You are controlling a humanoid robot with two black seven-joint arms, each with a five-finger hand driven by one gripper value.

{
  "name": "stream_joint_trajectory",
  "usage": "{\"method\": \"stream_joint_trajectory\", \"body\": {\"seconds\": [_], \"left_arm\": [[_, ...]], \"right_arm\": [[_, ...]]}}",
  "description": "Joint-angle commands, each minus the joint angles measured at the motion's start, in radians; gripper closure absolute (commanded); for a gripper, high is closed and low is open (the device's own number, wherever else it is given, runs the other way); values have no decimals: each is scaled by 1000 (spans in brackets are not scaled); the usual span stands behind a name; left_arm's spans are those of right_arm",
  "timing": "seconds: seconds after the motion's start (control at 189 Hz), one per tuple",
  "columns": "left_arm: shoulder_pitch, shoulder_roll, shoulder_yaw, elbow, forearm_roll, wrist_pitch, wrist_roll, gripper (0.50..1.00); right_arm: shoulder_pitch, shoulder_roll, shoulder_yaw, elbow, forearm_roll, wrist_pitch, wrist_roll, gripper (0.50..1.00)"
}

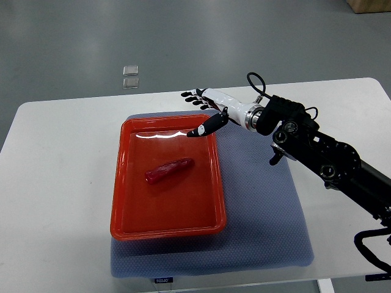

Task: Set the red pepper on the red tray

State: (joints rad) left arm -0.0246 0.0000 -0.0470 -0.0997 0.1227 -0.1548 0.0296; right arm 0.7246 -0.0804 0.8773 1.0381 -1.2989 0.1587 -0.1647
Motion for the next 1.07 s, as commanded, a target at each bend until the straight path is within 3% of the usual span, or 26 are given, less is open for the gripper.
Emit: {"method": "stream_joint_trajectory", "body": {"seconds": [0.0,0.095,0.217,0.286,0.545,1.063], "left_arm": [[0,0,-1,0,0,0,0,500],[0,0,1,0,0,0,0,500],[0,0,-1,0,0,0,0,500],[0,0,-1,0,0,0,0,500],[0,0,-1,0,0,0,1,500],[0,0,1,0,0,0,0,500]], "right_arm": [[-66,5,124,-6,56,-10,10,595],[-96,25,213,-32,101,-42,31,597],[-106,65,319,-61,151,-183,67,597],[-123,70,338,-61,199,-223,70,595],[-160,76,442,-55,343,-232,152,585],[-208,74,473,-52,434,-232,165,583]]}}
